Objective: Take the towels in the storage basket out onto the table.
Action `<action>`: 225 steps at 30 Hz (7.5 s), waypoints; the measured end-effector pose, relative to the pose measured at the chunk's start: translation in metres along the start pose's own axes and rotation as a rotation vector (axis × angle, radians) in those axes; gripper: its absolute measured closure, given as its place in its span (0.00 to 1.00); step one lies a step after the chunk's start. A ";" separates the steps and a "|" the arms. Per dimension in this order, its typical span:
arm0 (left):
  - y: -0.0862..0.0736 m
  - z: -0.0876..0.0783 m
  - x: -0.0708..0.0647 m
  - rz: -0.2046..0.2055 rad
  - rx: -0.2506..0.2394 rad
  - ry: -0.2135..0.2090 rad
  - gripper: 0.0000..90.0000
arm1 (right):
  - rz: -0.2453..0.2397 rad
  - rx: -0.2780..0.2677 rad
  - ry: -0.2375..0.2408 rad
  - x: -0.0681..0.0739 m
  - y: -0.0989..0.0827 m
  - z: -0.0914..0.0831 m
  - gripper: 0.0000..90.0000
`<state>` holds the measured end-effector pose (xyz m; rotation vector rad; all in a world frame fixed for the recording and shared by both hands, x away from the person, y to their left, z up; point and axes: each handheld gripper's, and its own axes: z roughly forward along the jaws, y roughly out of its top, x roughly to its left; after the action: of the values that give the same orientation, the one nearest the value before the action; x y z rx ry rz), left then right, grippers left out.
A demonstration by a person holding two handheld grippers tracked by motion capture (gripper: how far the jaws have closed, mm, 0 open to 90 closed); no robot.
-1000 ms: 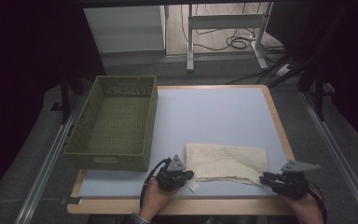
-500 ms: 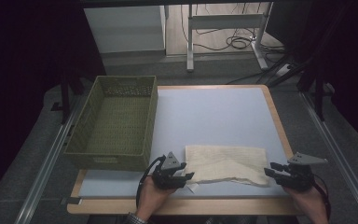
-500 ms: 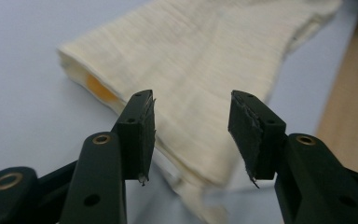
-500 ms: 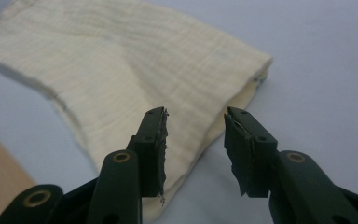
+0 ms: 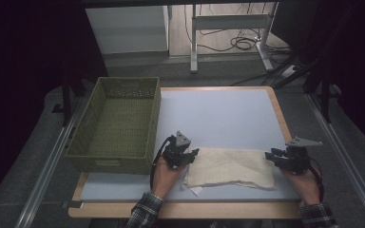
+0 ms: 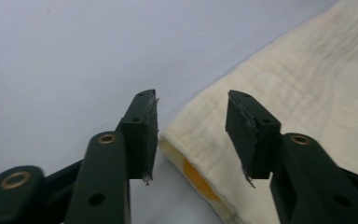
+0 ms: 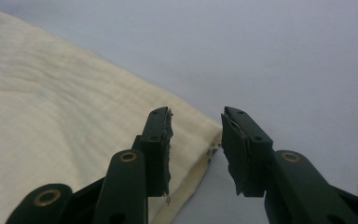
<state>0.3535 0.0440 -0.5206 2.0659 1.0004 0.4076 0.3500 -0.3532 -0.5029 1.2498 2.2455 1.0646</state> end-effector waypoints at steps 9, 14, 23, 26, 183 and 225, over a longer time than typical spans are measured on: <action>-0.004 0.019 0.006 -0.004 0.066 -0.060 0.81 | -0.040 0.074 -0.013 0.005 -0.003 0.015 0.96; -0.003 0.013 0.003 0.021 0.042 -0.057 0.93 | -0.050 0.060 -0.033 -0.002 0.009 0.019 0.96; -0.013 -0.007 -0.008 0.009 -0.003 -0.072 0.92 | -0.032 0.051 -0.042 -0.022 0.039 0.049 0.96; -0.014 -0.007 -0.007 0.017 -0.009 -0.031 0.83 | -0.025 0.067 -0.032 -0.022 0.043 0.059 0.96; 0.141 0.138 -0.098 0.222 -0.059 -0.258 0.86 | -0.074 -0.047 0.079 0.025 -0.022 -0.029 0.92; 0.071 0.106 -0.047 0.124 0.018 -0.220 0.48 | -0.029 0.066 -0.013 0.002 -0.027 -0.015 0.56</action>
<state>0.4205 -0.0738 -0.5309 2.1426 0.7502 0.2281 0.3247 -0.3670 -0.5131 1.2435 2.2988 0.9761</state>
